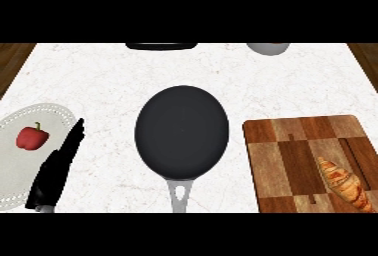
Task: Pick the croissant from the cutting board and place it in the pan
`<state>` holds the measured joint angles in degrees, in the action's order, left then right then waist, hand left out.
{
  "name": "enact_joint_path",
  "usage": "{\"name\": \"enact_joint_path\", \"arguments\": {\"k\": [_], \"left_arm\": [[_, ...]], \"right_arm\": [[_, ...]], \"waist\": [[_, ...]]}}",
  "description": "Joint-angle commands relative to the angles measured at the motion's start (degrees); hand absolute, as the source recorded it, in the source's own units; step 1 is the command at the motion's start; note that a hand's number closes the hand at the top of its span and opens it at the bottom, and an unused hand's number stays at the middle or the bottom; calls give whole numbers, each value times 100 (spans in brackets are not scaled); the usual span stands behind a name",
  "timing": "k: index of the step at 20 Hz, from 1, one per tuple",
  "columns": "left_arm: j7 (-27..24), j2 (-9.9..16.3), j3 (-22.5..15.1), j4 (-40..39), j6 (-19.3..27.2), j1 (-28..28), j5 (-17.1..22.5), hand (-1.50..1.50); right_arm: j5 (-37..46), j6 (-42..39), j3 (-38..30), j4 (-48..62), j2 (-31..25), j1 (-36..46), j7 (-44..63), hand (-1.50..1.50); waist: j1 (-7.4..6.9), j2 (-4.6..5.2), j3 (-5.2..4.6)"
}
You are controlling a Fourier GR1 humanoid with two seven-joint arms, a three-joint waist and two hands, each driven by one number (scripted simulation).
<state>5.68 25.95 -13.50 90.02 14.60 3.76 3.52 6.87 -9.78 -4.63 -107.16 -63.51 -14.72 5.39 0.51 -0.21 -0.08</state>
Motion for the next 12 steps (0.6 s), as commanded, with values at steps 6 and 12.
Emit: {"name": "enact_joint_path", "arguments": {"k": [6, 12], "left_arm": [[-22, -309, 5, -93, -133, -40, -101, 0], [207, -358, 7, 35, -98, -115, -401, 0]], "right_arm": [[467, -858, 930, -934, 284, 750, 2266, -150], [623, -1663, 1618, -1207, 696, 1540, 3541, -150]], "waist": [[-99, 30, 2], [-110, 29, 3]]}}
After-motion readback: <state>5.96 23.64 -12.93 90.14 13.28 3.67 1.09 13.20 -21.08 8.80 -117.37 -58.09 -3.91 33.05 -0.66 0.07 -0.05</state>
